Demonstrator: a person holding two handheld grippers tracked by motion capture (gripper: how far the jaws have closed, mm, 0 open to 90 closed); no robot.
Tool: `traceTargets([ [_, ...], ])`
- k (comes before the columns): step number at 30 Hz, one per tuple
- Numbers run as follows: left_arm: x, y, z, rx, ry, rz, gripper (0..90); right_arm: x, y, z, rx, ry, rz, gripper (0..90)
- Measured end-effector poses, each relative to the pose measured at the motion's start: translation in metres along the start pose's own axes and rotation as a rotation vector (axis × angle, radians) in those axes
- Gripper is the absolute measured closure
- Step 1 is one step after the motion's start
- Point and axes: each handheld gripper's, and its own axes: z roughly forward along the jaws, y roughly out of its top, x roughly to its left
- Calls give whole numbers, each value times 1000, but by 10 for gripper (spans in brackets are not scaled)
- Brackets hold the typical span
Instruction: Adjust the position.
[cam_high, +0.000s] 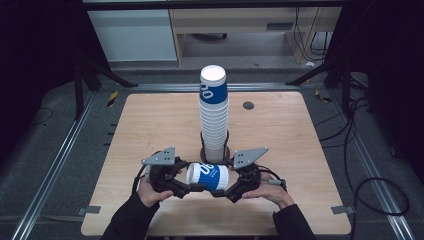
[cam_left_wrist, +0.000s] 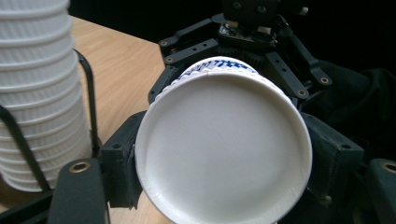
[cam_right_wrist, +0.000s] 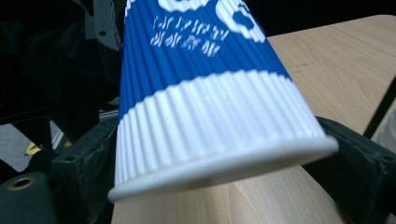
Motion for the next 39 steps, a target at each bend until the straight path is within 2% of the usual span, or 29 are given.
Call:
traceTargets([
  [3,0,0,1,13,-1,2,257,0,-1,1,6,16,-1,130],
  [7,1,0,0,7,-12,-11,255,0,0,0,1,21,-3,148],
  [10,1,1,0,11,2,-9,246,0,0,-1,-1,22,-3,153],
  [11,1,1,-1,10,18,-3,232,0,0,-2,1,19,-1,154],
  [14,3,3,-5,17,22,-8,196,-1,0,-4,22,0,-10,156],
  [16,4,4,-8,40,13,-9,187,-1,0,-6,40,-15,-16,156],
  [18,7,2,-11,65,8,-10,185,-1,0,-5,83,-38,-31,155],
  [22,10,-4,-3,172,-5,6,172,0,-4,1,154,-68,-64,152],
  [23,10,-5,0,198,5,17,166,0,-5,2,164,-67,-66,152],
  [29,9,-11,13,308,-10,44,163,4,-8,14,237,-45,-105,153],
  [33,9,-14,18,351,-25,52,193,8,-8,18,251,-31,-122,152],
  [36,9,-15,19,352,-34,55,250,8,-7,19,259,-35,-131,152],
  [39,9,-15,19,357,-38,51,256,8,-8,18,263,-32,-124,150],
])
